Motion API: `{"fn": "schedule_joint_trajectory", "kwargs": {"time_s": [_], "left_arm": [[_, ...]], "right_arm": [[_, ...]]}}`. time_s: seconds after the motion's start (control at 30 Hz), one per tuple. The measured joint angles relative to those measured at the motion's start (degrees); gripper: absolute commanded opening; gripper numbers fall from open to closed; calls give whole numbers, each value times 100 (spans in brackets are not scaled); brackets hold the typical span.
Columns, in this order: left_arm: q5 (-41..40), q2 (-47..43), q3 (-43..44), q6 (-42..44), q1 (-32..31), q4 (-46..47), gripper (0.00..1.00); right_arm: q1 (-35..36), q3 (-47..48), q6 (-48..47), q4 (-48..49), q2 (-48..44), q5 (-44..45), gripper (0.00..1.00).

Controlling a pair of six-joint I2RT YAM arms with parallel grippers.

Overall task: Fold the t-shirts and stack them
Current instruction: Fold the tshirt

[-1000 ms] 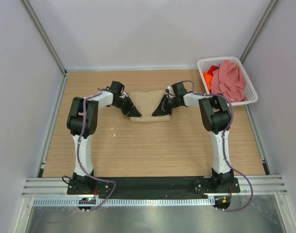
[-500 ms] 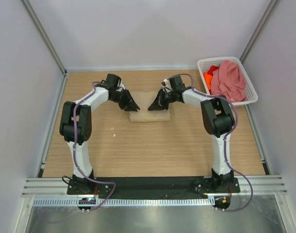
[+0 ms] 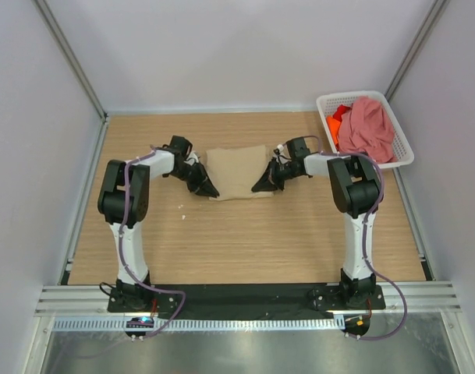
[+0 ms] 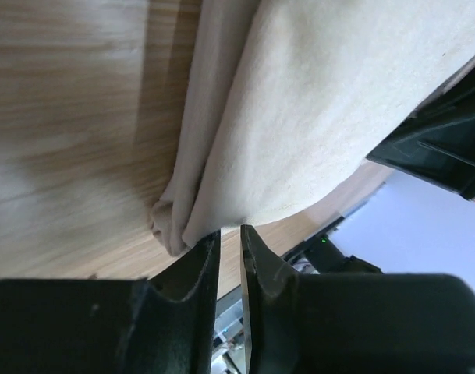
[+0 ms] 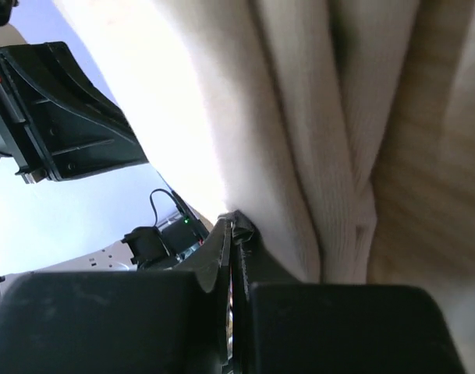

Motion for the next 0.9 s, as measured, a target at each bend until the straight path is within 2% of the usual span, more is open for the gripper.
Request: {"fn": "schedule_joint_trajectory", "kwargs": {"time_s": [0.1,0.3,0.43,0.57,0.63,0.8,0.9], "left_arm": [[-361,-289,-2,94,-2,-254,21],[-487,-643,273,37,-35,-409,22],[-459,-461,446,-118,-63,-151,21],[-520,160,417,-151,-46,13,18],[-173,297,409,-190,28,57,18],[-291,236,468,-17,4,-28,21],[-605,146,671,111,-79,-238,27]], "right_arm": [[0,114,-94,-332,-177,116,1],[0,463,-127,-391,-466,177,1],[-35,308,-162,-251,-431,214,1],[-140,-205,-306,-109,-293,227,1],[-251,-400,-387,-103,-177,35,1],[-369,-144,-660,-472,-168,63,1],[-374,297,-756,-804,-168,227,1]]}}
